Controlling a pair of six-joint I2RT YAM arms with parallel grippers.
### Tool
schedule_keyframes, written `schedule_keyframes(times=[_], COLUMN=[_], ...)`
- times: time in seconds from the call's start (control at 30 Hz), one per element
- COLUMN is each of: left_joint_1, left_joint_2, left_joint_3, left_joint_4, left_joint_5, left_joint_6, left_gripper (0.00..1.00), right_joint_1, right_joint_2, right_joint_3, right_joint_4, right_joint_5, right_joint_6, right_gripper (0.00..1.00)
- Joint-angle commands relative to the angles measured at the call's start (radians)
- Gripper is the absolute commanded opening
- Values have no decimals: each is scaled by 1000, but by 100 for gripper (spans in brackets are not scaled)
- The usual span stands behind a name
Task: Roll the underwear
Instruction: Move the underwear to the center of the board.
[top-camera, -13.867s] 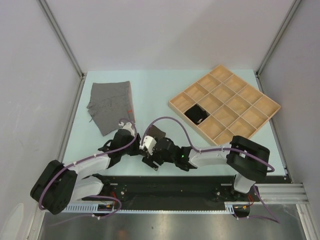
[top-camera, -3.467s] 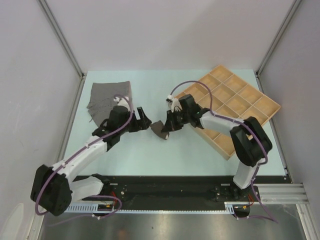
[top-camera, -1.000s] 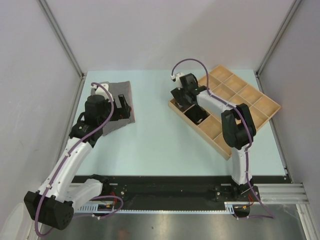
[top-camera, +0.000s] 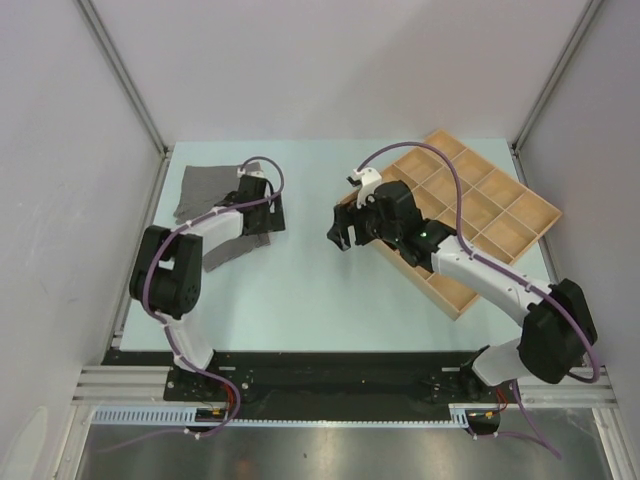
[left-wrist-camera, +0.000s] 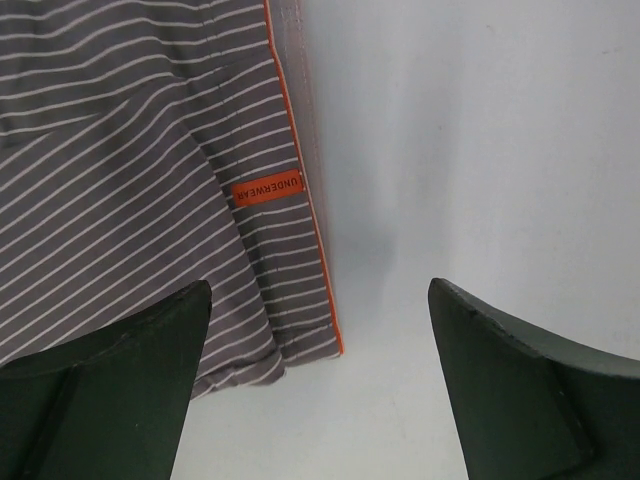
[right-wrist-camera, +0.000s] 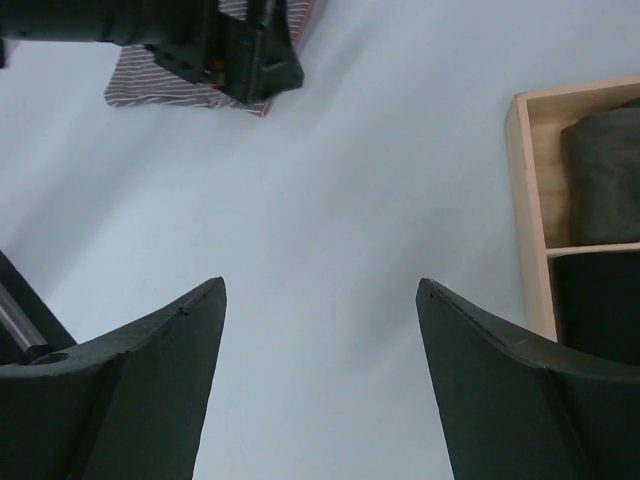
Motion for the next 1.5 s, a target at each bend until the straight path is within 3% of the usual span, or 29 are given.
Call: schedule_keyframes(times=[0.0,0.27,0.57,0.77,1.0,1.1,1.23,1.37,1.47], left_joint_1=[3,-12,-196,-382,-580,-650,-689,-684,-637], left_joint_2=[62,54,5,-78,-303,-478,-788,-998,-1055], left_joint_3=[36,-55,-219,-367,-608,-676,-687,-664,-638], left_joint_4=[63,167,227,242,306,288,121,-57,-167], left_joint_5=[-6,77,23,-54,-118,-162,-256,-398,-400], left_joint_6=[-52,-137,-204,-230,-316,-324,-349,-402,-419], left_gripper=[95,93,92,92,92,93,93,96,97], right_joint_1=[10,15,25,30,33,36,57,110,175], right_joint_2=[-95,-131,-48,-2,0,12,55,133,185], right_joint_3=[-15,-33,-21,-24,-49,-75,-102,-84,-61], right_joint_4=[37,22,34,22,16,24,34,48,62], right_joint_5=[0,14,-8,4,15,12,3,-6,17], right_joint_6=[17,22,49,65,88,95,131,164,129], right_gripper=[81,81,80,80,80,80,74,65,59])
